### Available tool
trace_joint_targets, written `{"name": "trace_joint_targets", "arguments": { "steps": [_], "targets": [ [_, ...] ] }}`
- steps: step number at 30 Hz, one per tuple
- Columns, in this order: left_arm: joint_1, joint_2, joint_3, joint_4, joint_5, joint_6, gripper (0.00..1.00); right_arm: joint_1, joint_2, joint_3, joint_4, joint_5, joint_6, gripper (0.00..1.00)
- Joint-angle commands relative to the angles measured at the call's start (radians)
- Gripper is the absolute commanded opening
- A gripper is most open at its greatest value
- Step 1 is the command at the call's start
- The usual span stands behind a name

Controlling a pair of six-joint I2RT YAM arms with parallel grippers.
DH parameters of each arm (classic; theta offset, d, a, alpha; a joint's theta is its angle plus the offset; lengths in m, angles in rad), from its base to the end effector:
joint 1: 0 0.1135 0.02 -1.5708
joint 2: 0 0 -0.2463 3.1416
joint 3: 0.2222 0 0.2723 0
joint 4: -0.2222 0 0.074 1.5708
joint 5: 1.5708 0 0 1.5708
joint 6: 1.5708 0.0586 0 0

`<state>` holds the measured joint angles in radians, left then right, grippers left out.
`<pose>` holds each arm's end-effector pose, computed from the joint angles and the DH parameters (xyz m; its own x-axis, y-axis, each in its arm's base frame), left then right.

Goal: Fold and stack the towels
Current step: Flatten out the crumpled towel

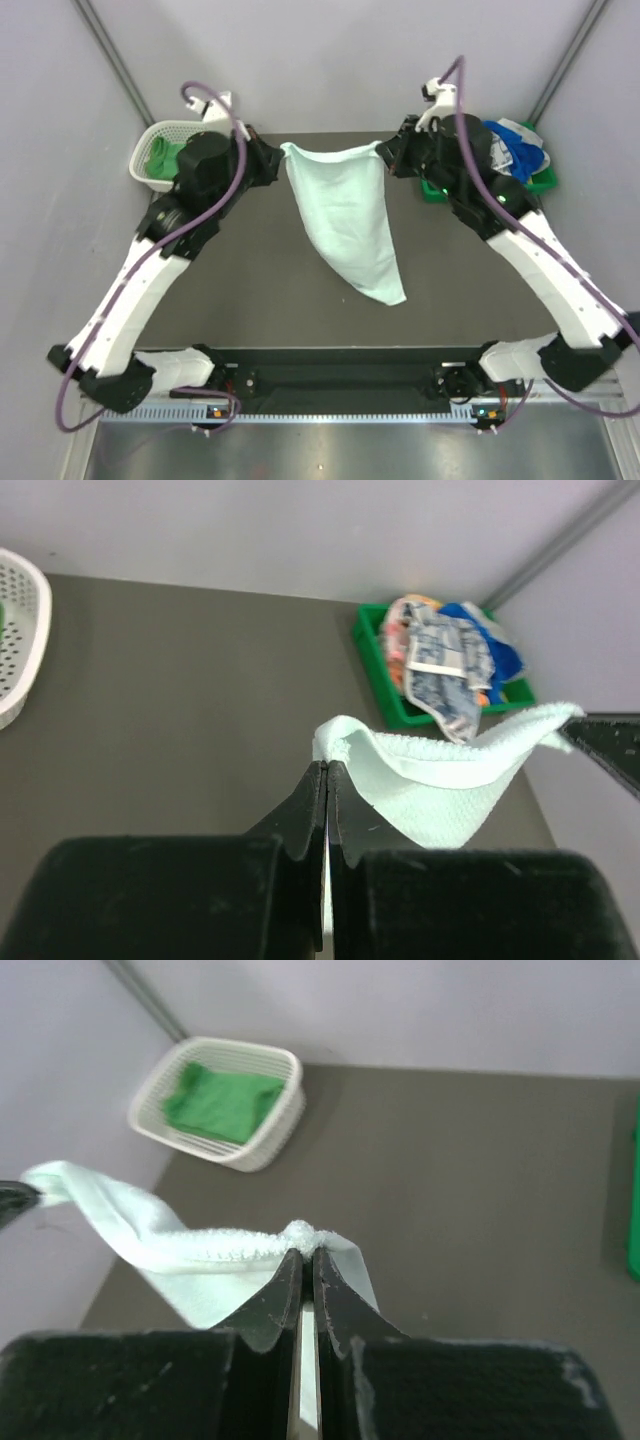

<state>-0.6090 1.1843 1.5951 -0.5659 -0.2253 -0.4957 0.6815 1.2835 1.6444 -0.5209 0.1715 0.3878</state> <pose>0.2341 -0.1473 0.4825 -0.2906 -0.3626 -0.8855 0.2710 0.8564 -0.4396 0.2452 0.1860 0.4786 -0.2998 0.2366 -0.9242 -0.4067 0.8446 0.3482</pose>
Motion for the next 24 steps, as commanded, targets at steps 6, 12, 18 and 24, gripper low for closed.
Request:
{"name": "trace_joint_targets", "arguments": {
  "steps": [6,12,18,24],
  "targets": [
    [0.150,0.199,0.045,0.150,0.156,0.031,0.00,-0.149,0.137,-0.018,0.121,-0.167,0.014,0.00],
    [0.144,0.081,0.031,0.107,0.243,0.057,0.00,-0.142,0.007,-0.086,0.111,-0.196,-0.007,0.00],
    [0.138,-0.049,0.008,0.040,0.333,0.059,0.00,-0.091,-0.146,-0.133,0.070,-0.201,-0.001,0.00],
    [0.138,-0.117,0.060,0.011,0.376,0.040,0.00,-0.018,-0.230,-0.080,0.022,-0.176,0.014,0.00]
  ]
}}
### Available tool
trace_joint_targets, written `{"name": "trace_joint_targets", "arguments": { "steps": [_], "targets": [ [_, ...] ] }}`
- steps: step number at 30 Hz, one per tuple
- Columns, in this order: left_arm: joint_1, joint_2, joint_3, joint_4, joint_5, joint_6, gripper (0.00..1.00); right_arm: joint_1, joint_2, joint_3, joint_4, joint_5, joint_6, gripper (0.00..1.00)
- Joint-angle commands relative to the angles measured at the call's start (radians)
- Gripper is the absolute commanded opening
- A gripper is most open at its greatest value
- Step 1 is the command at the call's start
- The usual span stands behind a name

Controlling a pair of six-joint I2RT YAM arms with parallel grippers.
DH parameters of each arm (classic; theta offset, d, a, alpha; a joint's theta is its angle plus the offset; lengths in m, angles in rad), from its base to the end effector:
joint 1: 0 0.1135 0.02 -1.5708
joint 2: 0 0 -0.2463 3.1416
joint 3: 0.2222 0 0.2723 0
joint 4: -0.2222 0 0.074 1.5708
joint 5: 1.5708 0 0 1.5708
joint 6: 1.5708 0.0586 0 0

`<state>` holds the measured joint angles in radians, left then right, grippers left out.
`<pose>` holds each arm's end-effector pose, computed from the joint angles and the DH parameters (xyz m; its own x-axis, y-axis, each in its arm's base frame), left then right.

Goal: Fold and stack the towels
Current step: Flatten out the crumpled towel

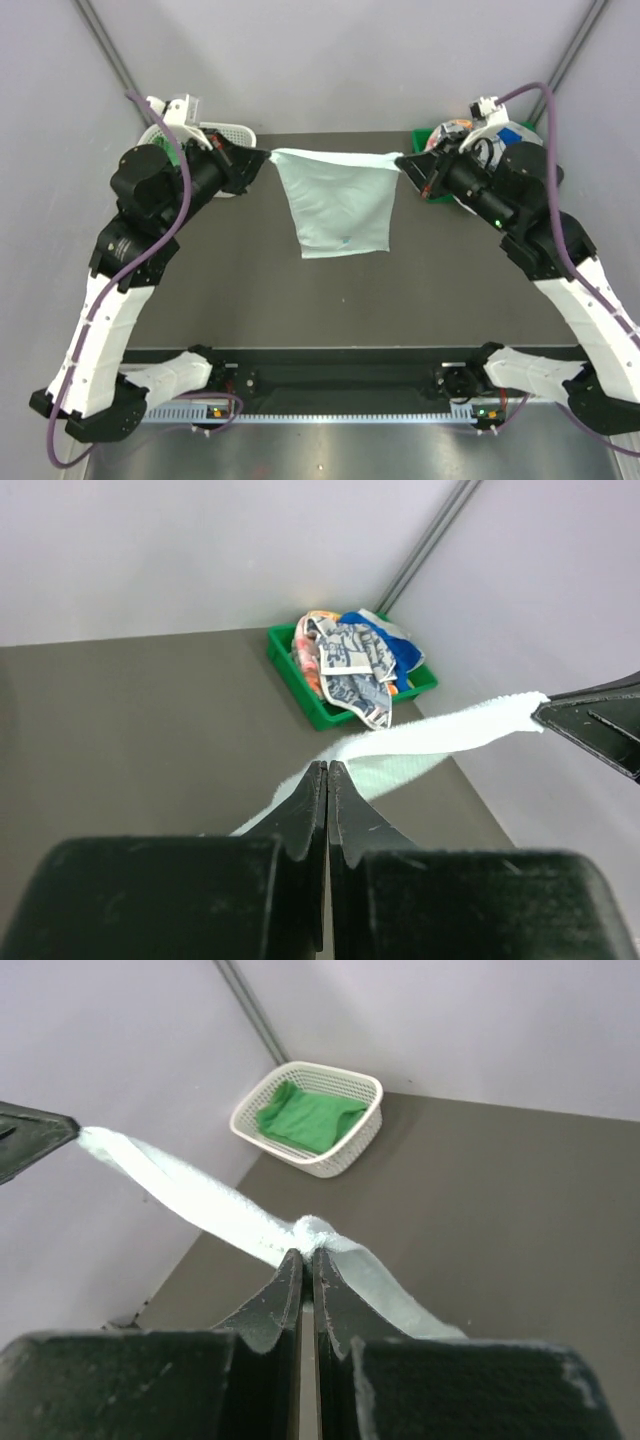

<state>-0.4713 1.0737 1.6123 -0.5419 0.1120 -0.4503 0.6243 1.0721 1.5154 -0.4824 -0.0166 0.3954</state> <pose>0.2037 -0.1112 0.5173 -0.2424 -0.3619 -0.9002 0.4946 0.7521 -0.4356 0.2014 0.1463 0.4928 -0.2596 0.2877 -0.9219 -0.5395 0.7485 0.3855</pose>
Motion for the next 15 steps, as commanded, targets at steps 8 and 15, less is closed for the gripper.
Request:
{"name": "trace_joint_targets", "arguments": {
  "steps": [8,15],
  "targets": [
    [0.002,0.067,0.123,-0.017,-0.018,-0.001,0.00,0.094,0.028,0.154,-0.047,0.107,-0.015,0.00],
    [0.036,0.267,0.098,0.097,0.047,-0.027,0.00,-0.032,0.256,0.181,-0.025,0.034,-0.024,0.00]
  ]
}}
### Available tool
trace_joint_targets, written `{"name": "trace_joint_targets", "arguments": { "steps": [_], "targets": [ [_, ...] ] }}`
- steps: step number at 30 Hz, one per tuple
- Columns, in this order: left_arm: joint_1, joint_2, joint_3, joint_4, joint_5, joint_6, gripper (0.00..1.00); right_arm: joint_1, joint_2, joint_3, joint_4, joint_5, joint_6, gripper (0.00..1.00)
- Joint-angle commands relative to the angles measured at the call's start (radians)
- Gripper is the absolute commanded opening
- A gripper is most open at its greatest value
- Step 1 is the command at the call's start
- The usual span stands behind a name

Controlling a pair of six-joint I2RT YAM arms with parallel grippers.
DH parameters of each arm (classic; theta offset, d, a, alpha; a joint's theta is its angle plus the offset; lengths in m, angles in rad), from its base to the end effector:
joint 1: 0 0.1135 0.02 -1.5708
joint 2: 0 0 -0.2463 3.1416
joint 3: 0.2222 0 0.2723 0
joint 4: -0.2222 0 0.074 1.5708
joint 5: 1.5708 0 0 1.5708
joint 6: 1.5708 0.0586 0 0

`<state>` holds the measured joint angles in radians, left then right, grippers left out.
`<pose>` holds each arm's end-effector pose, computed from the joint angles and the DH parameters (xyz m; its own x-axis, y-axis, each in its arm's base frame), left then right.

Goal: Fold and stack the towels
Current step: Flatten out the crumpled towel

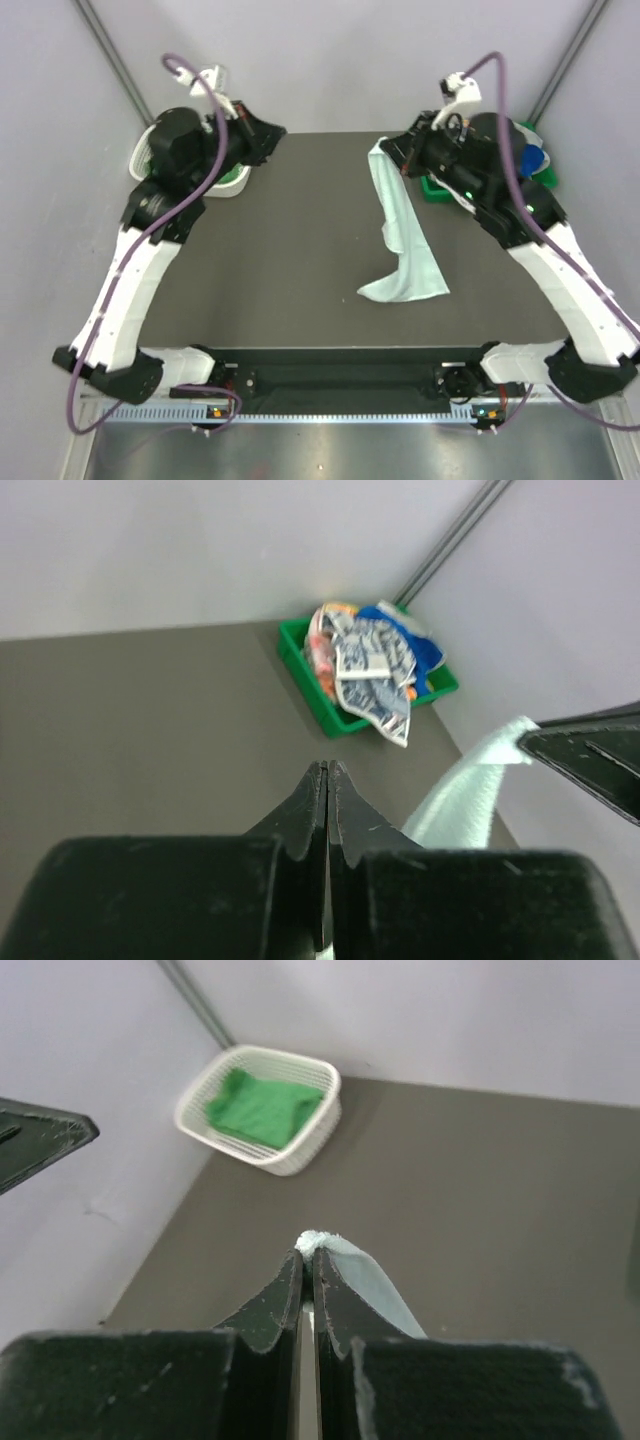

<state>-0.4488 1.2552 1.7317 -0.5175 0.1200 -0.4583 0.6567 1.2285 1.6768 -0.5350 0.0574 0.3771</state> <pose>0.2529 -0.1296 0.5174 -0.2714 -0.3568 -0.8939 0.4666 0.7635 -0.4464 0.2259 0.1699 0.5032 -0.2715 0.2549 -0.9281 -0.4993 0.7871 0.3622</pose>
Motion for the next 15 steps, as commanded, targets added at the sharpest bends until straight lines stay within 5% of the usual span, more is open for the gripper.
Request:
{"name": "trace_joint_targets", "arguments": {
  "steps": [1,5,9,15],
  "targets": [
    [0.013,0.113,-0.068,0.106,0.103,-0.025,0.00,-0.069,0.117,0.021,0.029,-0.044,-0.004,0.00],
    [-0.002,0.128,-0.246,0.282,0.217,-0.063,0.02,-0.071,0.137,-0.003,0.058,-0.031,-0.006,0.00],
    [-0.047,0.115,-0.415,0.422,0.152,-0.056,0.23,-0.069,0.141,0.023,0.043,-0.022,-0.010,0.00],
    [-0.047,0.168,-0.537,0.574,0.089,-0.010,0.35,-0.068,0.143,0.035,0.029,-0.044,-0.003,0.01]
  ]
}}
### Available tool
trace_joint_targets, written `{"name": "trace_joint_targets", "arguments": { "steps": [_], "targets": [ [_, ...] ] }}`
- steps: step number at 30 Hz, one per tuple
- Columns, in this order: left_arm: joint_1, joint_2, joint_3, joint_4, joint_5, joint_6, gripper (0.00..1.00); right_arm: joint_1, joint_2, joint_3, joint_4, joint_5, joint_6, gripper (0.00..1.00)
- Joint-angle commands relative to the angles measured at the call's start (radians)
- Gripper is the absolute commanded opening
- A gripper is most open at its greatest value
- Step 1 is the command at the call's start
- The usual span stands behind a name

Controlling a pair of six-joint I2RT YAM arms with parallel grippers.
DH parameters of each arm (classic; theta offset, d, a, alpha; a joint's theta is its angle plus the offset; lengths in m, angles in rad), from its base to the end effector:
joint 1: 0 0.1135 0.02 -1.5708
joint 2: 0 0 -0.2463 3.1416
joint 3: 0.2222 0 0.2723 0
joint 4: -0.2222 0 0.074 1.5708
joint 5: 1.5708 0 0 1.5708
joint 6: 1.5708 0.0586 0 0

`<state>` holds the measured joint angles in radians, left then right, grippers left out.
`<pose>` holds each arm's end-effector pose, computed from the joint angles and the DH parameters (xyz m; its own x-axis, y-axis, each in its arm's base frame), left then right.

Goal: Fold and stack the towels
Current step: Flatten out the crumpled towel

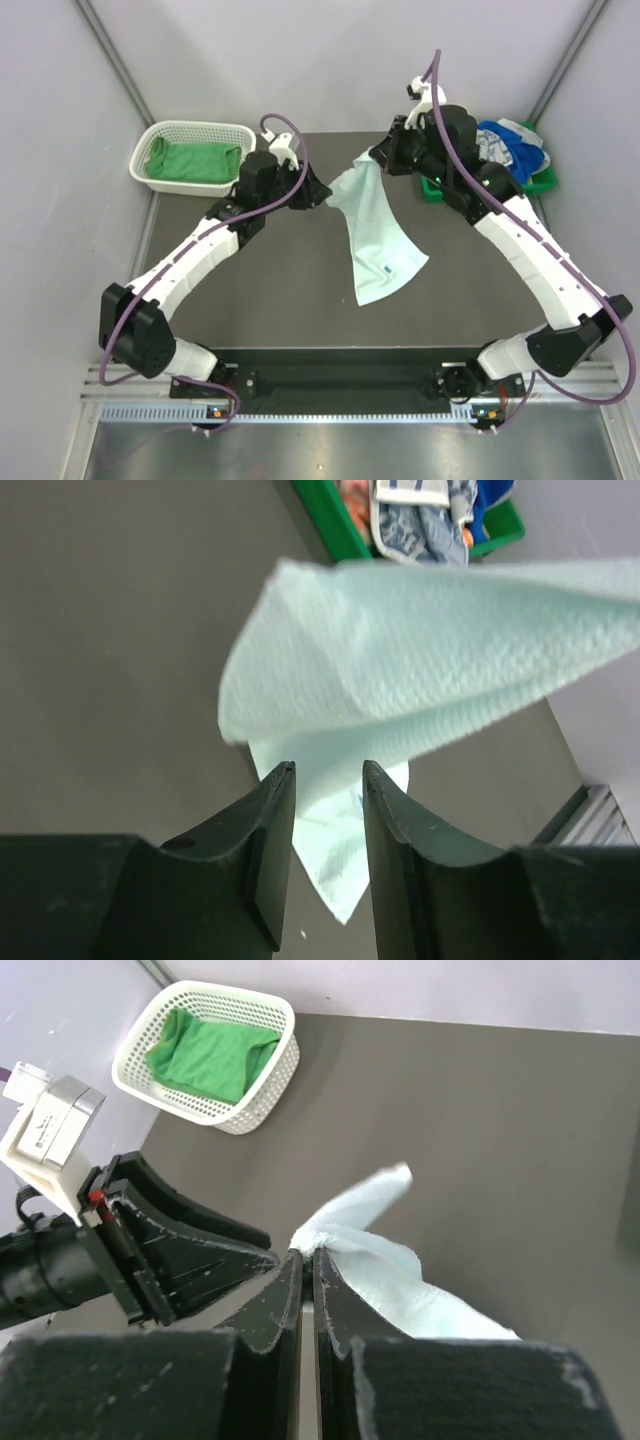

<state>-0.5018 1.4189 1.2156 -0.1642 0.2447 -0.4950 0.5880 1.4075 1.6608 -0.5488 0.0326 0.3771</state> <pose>0.3238 -0.1938 0.3151 -0.5930 -0.2003 -0.7799 0.4355 0.7349 -0.5199 0.2913 0.1919 0.4426 -0.4199 0.1624 -0.8929 -0.4021 0.8487 0.3434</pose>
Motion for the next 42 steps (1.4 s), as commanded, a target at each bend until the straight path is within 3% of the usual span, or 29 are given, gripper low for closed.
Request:
{"name": "trace_joint_targets", "arguments": {
  "steps": [1,3,6,11,13,18,24,37,42],
  "targets": [
    [0.009,0.014,-0.033,0.236,-0.024,0.030,0.39,0.003,-0.035,0.051,0.041,-0.023,-0.001,0.00],
    [0.031,0.046,-0.030,0.253,0.011,0.032,0.41,0.001,-0.039,0.056,0.035,-0.026,-0.001,0.00],
    [0.069,0.063,-0.033,0.275,0.050,0.021,0.54,0.003,-0.041,0.068,0.014,-0.028,-0.009,0.00],
    [0.158,0.092,-0.079,0.406,0.306,-0.046,0.72,0.004,-0.064,0.068,-0.005,-0.074,-0.024,0.00],
    [0.170,0.101,-0.123,0.547,0.379,-0.112,0.75,0.006,-0.073,0.062,-0.013,-0.083,-0.030,0.00],
    [0.167,0.115,-0.180,0.725,0.542,-0.207,0.74,0.004,-0.104,0.042,-0.026,-0.089,-0.040,0.00],
    [0.132,0.138,-0.188,0.808,0.570,-0.185,0.73,0.006,-0.113,0.042,-0.036,-0.115,-0.040,0.00],
    [0.105,0.189,-0.240,1.095,0.692,-0.323,0.75,0.006,-0.136,0.062,-0.069,-0.123,-0.047,0.00],
    [0.082,0.199,-0.220,1.105,0.706,-0.326,0.74,0.006,-0.137,0.063,-0.068,-0.123,-0.043,0.00]
  ]
}}
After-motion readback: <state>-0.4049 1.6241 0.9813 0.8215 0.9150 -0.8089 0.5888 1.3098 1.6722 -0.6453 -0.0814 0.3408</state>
